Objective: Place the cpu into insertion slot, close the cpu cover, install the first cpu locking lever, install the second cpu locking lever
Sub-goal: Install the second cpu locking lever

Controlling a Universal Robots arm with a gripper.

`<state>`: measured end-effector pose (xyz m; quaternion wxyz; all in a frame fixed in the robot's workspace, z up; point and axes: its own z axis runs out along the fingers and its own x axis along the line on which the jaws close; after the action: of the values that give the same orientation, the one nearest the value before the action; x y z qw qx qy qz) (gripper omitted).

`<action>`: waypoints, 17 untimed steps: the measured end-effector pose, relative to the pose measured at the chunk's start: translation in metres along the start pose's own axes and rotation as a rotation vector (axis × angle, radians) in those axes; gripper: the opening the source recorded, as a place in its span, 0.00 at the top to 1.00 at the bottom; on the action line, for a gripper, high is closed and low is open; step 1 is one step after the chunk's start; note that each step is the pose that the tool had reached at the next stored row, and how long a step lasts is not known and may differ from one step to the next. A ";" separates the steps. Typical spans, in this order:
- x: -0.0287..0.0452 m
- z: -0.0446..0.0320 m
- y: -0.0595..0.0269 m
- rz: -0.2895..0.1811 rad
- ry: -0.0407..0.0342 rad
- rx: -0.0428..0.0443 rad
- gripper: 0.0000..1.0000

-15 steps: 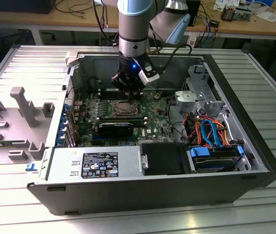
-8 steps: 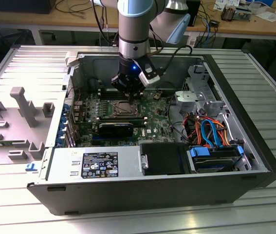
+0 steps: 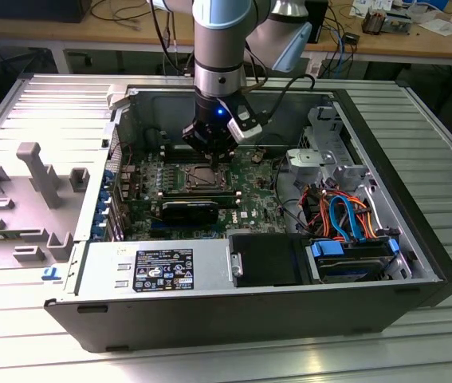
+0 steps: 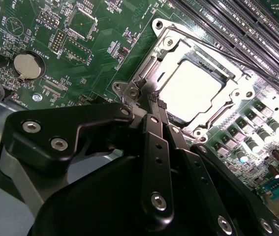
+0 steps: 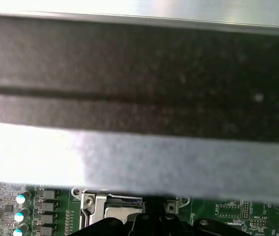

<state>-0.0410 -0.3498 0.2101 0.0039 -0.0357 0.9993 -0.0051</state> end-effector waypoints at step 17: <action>0.0003 -0.0029 -0.0054 0.000 -0.0001 0.0002 0.89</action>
<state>-0.0410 -0.3551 0.2130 0.0040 -0.0357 0.9993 -0.0052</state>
